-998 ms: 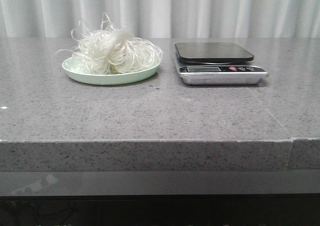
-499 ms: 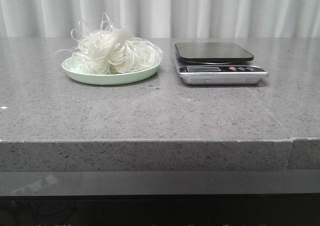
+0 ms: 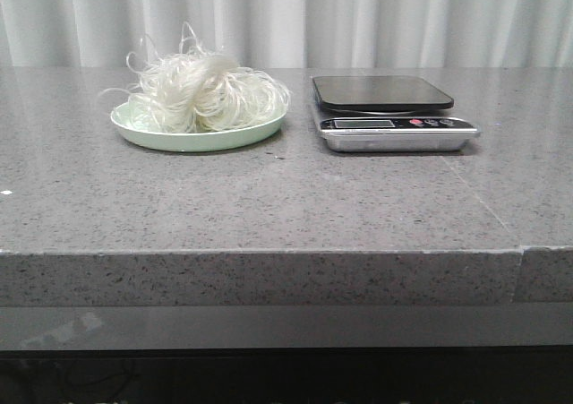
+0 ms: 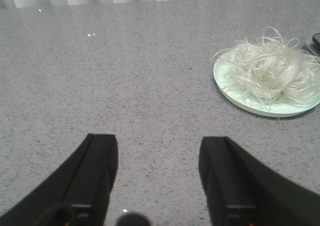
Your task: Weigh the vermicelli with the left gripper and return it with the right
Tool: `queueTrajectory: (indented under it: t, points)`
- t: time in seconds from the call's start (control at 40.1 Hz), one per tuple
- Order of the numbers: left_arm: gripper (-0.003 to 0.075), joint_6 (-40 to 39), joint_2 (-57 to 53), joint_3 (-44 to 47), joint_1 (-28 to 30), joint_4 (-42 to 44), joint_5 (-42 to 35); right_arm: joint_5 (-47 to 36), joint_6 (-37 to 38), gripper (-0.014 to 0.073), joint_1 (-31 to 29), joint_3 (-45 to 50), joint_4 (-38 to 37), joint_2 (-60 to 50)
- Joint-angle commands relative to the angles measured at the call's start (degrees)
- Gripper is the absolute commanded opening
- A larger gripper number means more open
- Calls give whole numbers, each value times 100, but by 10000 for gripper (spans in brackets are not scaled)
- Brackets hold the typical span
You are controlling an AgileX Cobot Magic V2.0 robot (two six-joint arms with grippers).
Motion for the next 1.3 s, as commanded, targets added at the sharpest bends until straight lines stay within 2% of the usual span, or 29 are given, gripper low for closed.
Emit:
queueTrajectory:
  t: [0.0, 0.224, 0.449, 0.673, 0.848, 1.272]
  points:
    - [457, 144, 297, -176, -183, -281, -614, -382, -9, 554, -35, -149, -13, 42]
    - [456, 418, 1239, -371, -994, -343, -1076, -332, -9, 554, -35, -149, -13, 42]
    - [451, 426, 2538, -970, -1816, -210, -1464, -332, -9, 554, -35, -149, -13, 42]
    - [438, 426, 3796, -1728, -2383, 82, -1772, -332, -9, 554, -35, -149, -13, 42]
    - [438, 426, 4759, -2513, -2595, 371, -1721, -332, -9, 554, -35, -149, -13, 42]
    - [438, 426, 6527, -4078, -2604, 564, -1691, -332, -9, 554, -35, -149, -13, 42]
